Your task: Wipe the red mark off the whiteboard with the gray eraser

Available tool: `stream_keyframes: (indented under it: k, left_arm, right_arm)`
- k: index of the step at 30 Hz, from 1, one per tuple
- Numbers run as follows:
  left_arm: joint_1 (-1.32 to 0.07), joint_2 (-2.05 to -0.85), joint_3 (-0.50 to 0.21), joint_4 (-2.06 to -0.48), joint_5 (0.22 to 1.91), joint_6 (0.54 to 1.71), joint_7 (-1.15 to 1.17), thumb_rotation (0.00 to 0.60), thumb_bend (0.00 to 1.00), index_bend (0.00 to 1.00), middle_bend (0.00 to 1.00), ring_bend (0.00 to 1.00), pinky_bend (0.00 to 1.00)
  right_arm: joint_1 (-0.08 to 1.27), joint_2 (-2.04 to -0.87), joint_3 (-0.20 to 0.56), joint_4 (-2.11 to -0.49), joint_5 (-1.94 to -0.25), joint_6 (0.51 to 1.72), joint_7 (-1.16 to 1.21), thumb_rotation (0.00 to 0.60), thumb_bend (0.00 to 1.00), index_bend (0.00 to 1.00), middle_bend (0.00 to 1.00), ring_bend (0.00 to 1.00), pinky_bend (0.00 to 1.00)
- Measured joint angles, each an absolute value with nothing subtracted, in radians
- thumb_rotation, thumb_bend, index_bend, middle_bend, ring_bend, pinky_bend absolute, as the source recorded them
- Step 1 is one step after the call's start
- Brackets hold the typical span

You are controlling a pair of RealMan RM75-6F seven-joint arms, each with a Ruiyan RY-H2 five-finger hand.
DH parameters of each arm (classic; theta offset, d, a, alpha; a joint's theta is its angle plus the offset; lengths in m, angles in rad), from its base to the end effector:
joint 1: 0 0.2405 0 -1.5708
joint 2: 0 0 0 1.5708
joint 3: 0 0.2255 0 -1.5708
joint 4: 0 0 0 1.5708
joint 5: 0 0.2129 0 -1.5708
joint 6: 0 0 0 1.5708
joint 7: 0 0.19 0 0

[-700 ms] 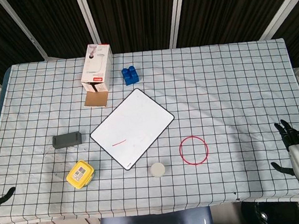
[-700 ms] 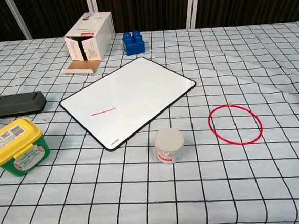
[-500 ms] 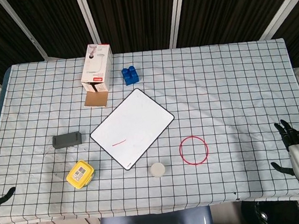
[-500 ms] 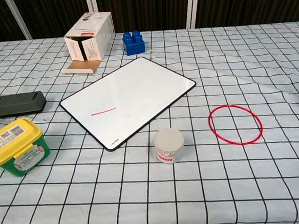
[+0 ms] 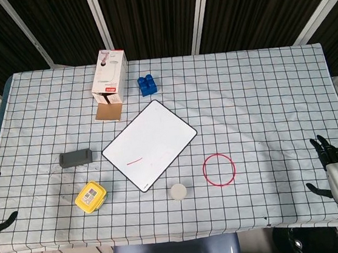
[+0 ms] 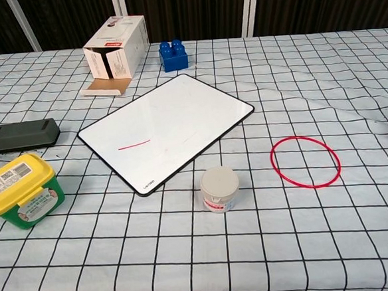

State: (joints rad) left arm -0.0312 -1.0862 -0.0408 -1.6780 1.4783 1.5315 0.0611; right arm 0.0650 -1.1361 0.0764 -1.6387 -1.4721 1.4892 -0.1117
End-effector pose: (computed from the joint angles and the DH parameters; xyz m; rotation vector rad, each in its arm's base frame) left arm -0.2870 0.2070 0.1541 -1.3274 -0.8961 -0.8564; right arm -0.2835 -0.2243 0.1426 1.3584 -0.8566 0.8471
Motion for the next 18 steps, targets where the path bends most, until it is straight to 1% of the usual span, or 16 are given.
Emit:
stream_keyframes:
  k: [10, 13, 18]
  left_arm:
    - [-0.042, -1.091, -0.047, -1.671, 1.472, 1.517, 0.059, 0.6, 0.13, 0.1, 0.13, 0.0, 0.05]
    - [-0.05, -1.093, -0.048, -1.668, 1.466, 1.498, 0.06, 0.6, 0.13, 0.1, 0.13, 0.0, 0.02]
    - [-0.077, -1.09, -0.065, -1.69, 1.432, 1.459, 0.093, 0.6, 0.13, 0.07, 0.13, 0.0, 0.03]
  right_arm:
    - [0.065, -1.135, 0.076, -1.64, -1.471, 1.488, -0.109, 0.6, 0.04, 0.0, 0.03, 0.17, 0.2]
    - [0.065, -1.135, 0.077, -1.642, -1.469, 1.487, -0.105, 0.6, 0.04, 0.0, 0.03, 0.17, 0.2]
    - [0.065, -1.133, 0.077, -1.643, -1.467, 1.484, -0.1, 0.6, 0.04, 0.0, 0.03, 0.17, 0.2]
